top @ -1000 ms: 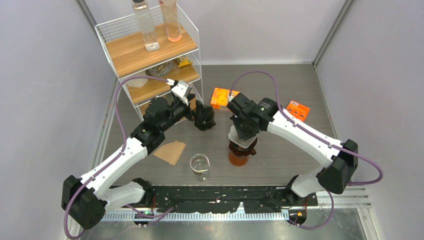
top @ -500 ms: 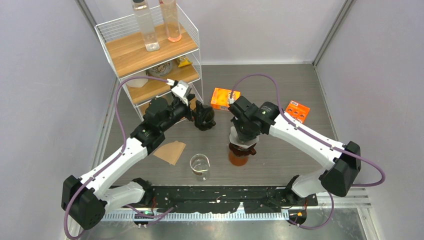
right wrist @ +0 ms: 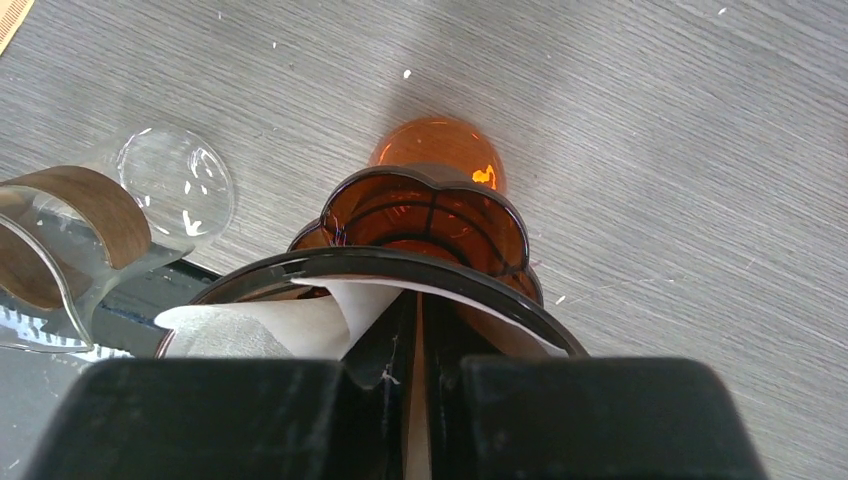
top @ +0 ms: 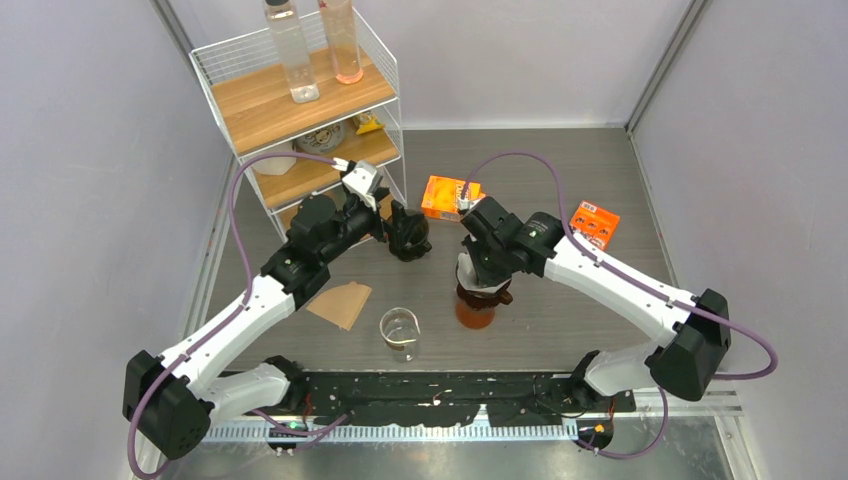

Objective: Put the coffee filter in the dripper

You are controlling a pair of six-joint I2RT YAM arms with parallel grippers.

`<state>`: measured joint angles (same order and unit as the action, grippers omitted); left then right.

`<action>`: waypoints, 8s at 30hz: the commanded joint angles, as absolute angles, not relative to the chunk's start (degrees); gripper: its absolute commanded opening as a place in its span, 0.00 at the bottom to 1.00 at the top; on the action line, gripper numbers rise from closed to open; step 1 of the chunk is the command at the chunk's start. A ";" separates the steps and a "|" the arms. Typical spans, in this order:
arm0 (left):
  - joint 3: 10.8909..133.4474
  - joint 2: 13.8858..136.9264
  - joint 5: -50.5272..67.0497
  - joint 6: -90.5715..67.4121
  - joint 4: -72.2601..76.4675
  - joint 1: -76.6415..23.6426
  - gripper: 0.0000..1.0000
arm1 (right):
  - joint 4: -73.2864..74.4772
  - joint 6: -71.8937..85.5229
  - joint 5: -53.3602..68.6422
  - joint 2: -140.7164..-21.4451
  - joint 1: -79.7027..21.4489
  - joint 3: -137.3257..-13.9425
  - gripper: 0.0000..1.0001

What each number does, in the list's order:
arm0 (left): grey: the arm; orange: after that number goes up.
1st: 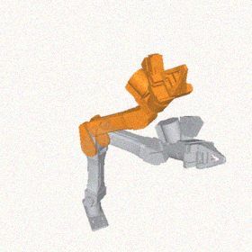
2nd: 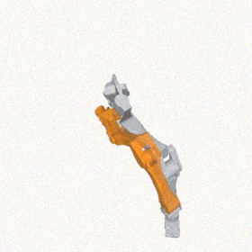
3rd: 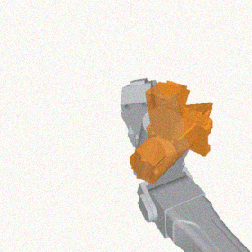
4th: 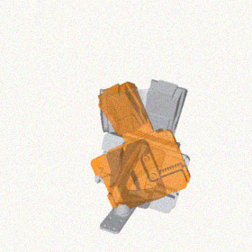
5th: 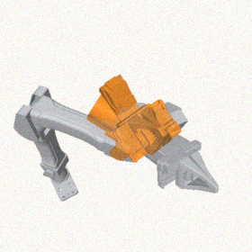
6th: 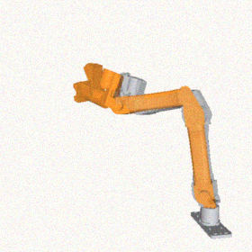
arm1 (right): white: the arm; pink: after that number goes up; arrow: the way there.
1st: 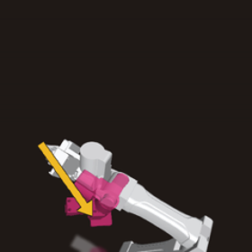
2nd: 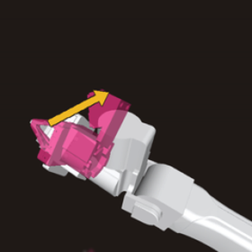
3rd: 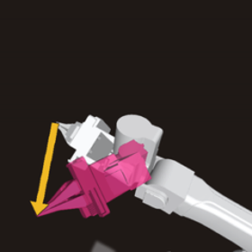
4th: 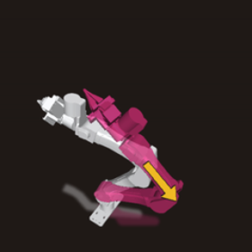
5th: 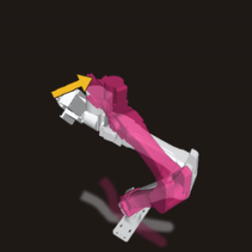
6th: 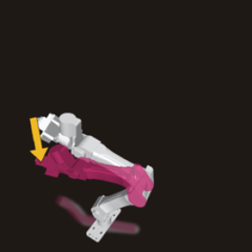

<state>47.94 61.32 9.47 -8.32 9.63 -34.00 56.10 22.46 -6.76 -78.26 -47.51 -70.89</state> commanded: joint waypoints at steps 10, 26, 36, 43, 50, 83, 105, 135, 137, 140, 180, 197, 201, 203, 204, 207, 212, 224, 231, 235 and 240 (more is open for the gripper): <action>48.11 60.34 9.06 -7.29 12.40 -33.67 0.99 | 50.08 20.98 -6.84 -73.73 -47.72 -67.00 0.12; 48.26 60.81 9.40 -7.20 12.52 -33.68 1.00 | 57.68 24.53 -7.15 -78.77 -47.77 -72.00 0.12; 48.42 61.13 9.60 -7.12 12.57 -33.70 1.00 | 56.71 24.98 -6.92 -79.32 -47.75 -71.65 0.12; 48.38 61.19 9.72 -7.12 12.60 -33.71 0.99 | 55.33 25.78 -6.28 -79.56 -47.72 -70.09 0.12; 48.39 61.28 10.05 -7.21 12.57 -33.66 1.00 | 57.48 27.37 -4.73 -79.93 -47.72 -72.11 0.12; 48.16 61.07 11.32 -7.58 13.02 -33.68 1.00 | 59.00 29.63 -5.42 -77.78 -47.67 -75.13 0.30; 48.16 61.06 10.52 -7.03 12.80 -33.67 0.99 | 61.36 31.28 -9.00 -78.63 -48.25 -75.88 0.47; 48.05 60.62 10.06 -6.68 12.33 -33.63 1.00 | 61.66 30.60 -10.36 -78.43 -48.34 -77.33 0.38; 48.20 60.62 10.18 -6.73 12.31 -33.59 0.99 | 61.63 30.61 -10.49 -78.32 -48.34 -77.62 0.37; 48.16 60.62 10.19 -6.77 12.31 -33.65 1.00 | 61.61 30.61 -10.43 -77.90 -48.33 -77.94 0.38; 56.17 65.44 3.33 -13.25 1.81 -33.62 1.00 | 43.98 25.01 -24.26 -59.20 -29.52 -76.29 0.96; 59.27 71.13 -7.74 -27.97 -12.32 -37.27 0.99 | 20.95 29.68 -38.55 -55.46 -18.35 -51.25 0.95; 62.31 76.75 -11.59 -28.79 -16.90 -40.93 0.99 | 16.92 28.85 -38.50 -53.02 -18.37 -46.19 0.96; 63.81 80.15 -10.82 -29.28 -16.99 -42.30 0.99 | 15.58 28.76 -38.49 -52.06 -18.41 -44.50 0.95; 64.83 81.89 -11.00 -29.96 -17.36 -43.06 0.99 | 14.64 28.62 -38.41 -51.66 -18.39 -43.60 0.95; 68.28 86.89 -11.69 -32.89 -20.26 -44.92 0.97 | 13.73 27.90 -38.50 -51.46 -18.38 -42.70 0.95; 71.73 91.58 -17.93 -38.89 -26.01 -46.93 0.97 | 13.71 27.25 -38.91 -51.40 -18.20 -42.30 0.96; 69.68 97.64 -25.25 -47.54 -19.17 -47.64 0.85 | 13.66 27.03 -36.98 -52.18 -17.94 -42.01 0.95; 68.67 99.37 -31.44 -51.38 -16.68 -48.08 0.79 | 13.56 26.43 -36.59 -52.80 -17.85 -42.00 0.95; 71.24 100.80 -36.30 -53.55 -22.96 -48.78 0.77 | 13.61 26.26 -36.84 -53.18 -17.76 -42.02 0.95; 71.89 100.69 -37.65 -54.14 -25.26 -48.78 0.77 | 13.57 25.80 -36.91 -53.64 -17.61 -42.17 0.95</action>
